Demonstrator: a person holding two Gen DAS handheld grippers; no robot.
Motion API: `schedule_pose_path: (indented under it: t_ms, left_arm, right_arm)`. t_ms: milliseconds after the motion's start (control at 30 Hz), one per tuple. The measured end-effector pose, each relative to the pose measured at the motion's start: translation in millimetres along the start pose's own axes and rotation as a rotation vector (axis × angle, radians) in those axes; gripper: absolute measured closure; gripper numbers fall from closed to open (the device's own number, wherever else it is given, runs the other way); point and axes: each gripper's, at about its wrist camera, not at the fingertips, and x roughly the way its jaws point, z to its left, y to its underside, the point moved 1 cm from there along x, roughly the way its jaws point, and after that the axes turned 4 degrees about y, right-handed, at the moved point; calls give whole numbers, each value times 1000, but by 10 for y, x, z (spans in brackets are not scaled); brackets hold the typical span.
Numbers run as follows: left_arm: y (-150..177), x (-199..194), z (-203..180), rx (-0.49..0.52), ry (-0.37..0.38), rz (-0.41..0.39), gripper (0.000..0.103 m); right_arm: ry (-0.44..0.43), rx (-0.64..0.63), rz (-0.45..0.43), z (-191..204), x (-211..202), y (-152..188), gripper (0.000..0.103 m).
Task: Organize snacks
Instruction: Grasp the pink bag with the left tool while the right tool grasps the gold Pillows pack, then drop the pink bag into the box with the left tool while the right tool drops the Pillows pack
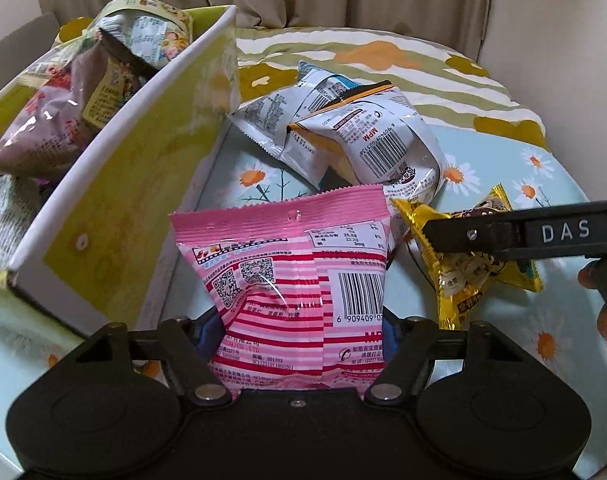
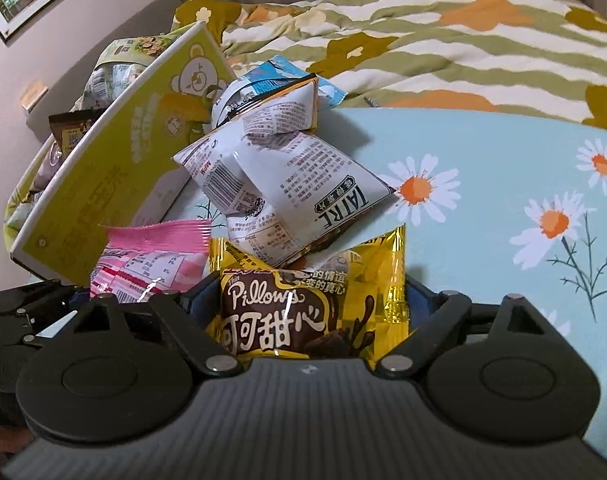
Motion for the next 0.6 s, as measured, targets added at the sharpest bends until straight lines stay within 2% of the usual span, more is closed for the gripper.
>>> schedule_pose_path:
  t_ms: [67,267,600]
  left_arm:
    - [8,-7,-5,1,8,-1,28]
    - [-11,-135,-42,13,22,-28,28]
    - [-144,-769,-34,-7,40,-150,28]
  right_arm:
    - [-9,17,-5,2,-30,4,7]
    - [-7,59,-15,-10,-136,57,9]
    - [5,75,-111,203,-741,-68,9]
